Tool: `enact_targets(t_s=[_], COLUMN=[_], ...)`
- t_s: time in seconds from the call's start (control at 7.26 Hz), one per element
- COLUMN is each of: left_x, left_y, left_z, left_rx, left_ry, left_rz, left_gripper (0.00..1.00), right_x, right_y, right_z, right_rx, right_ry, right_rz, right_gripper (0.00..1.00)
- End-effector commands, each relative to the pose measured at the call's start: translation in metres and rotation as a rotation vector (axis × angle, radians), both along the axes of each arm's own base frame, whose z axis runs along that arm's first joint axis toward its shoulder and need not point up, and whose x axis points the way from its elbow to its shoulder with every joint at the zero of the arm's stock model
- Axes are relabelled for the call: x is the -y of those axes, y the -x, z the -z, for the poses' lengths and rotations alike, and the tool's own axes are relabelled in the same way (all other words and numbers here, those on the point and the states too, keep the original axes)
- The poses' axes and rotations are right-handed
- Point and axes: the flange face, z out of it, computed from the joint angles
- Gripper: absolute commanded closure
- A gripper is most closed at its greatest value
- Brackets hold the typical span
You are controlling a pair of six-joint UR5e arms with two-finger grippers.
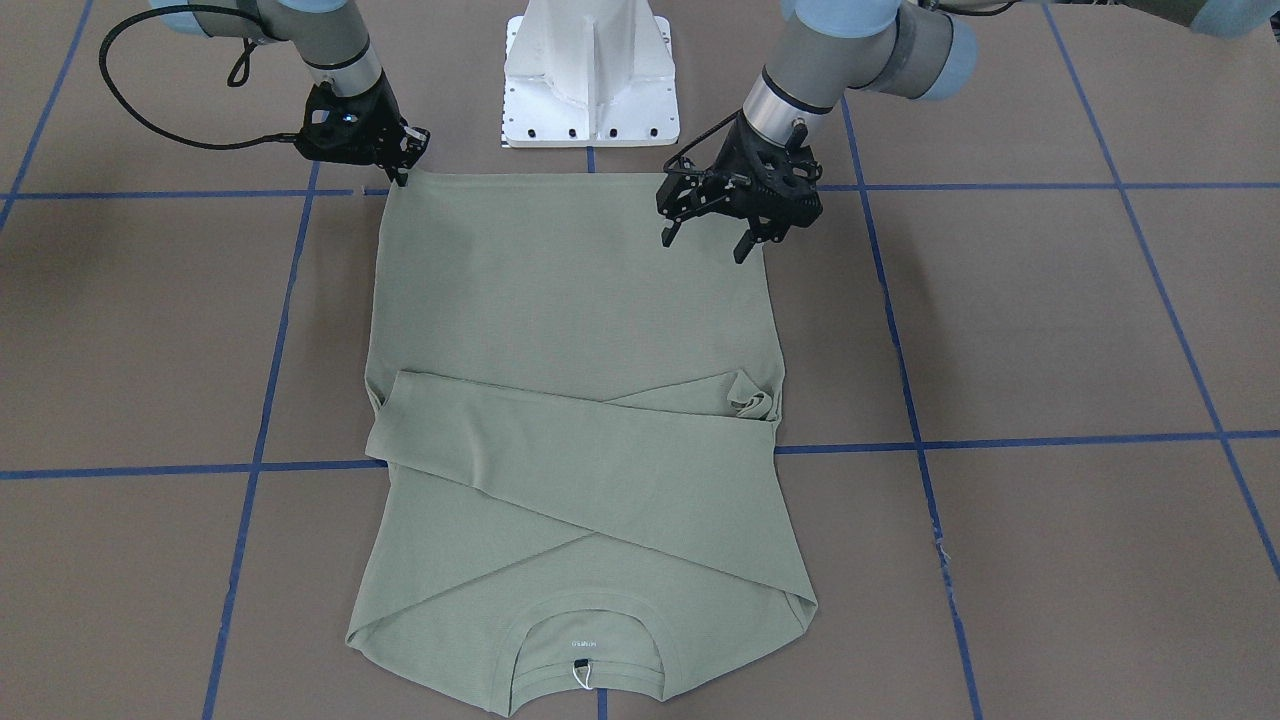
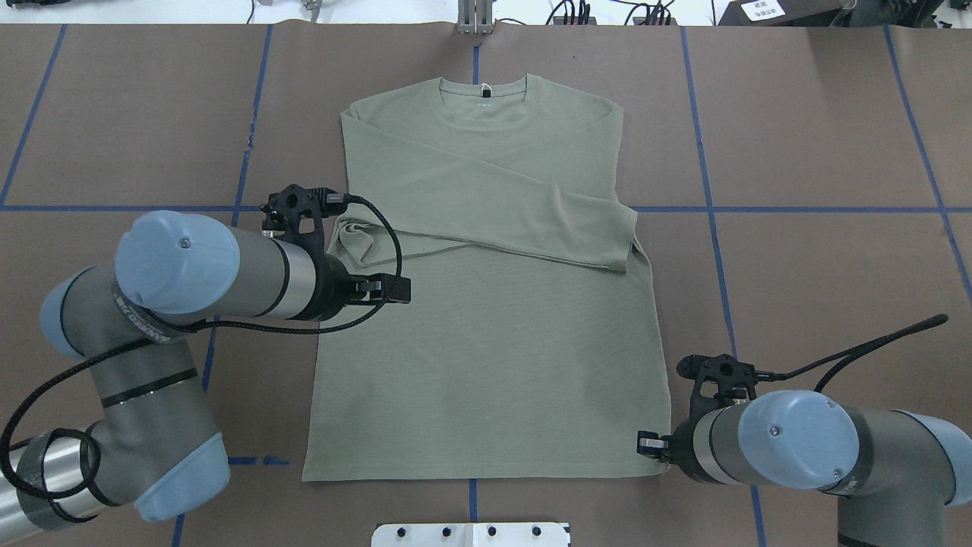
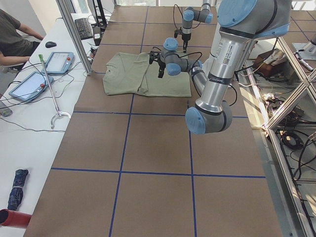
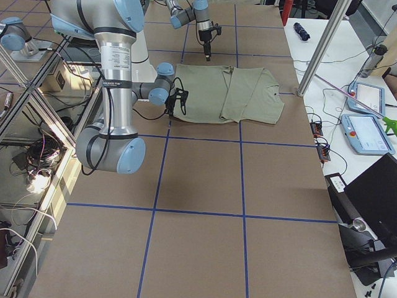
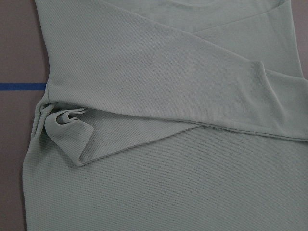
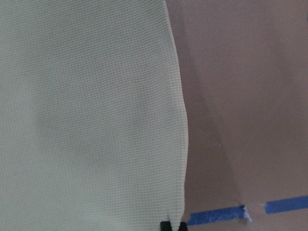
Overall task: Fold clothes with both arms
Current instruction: 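Move the left gripper to the other near hem corner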
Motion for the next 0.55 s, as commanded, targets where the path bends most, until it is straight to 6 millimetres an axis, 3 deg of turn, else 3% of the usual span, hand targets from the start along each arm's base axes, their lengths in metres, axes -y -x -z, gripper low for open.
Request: enact_targets(t_s=[0.0,0.14,0.28,0.41], left_x=[-0.085,-0.108,-0.131,-0.138], left_y=[-0.032,-0.022,-0.027,-0.031], left_z=[-0.032,-0.048,-0.055,-0.061], left_rx=[0.038,0.101,0.173,0.213], left_ry=[0.127,0.169,0.214,0.220], left_rz=[-0.002,0.000,0.007,0.014], left_gripper=[0.00,0.00,0.00,0.00], right_x=[0.016,0.018,0.020,0.022], right_y=[-0.014,-0.016,-0.017,-0.019], right_z=[0.005,0.005,0.005,0.005], right_rx=[0.010,0.010,0.009,0.008], right_ry=[-0.002,-0.001,-0.001,-0.001], right_rz=[-0.039,-0.044,-0.049,-0.053], right_gripper=[1.00,1.00,1.00,1.00])
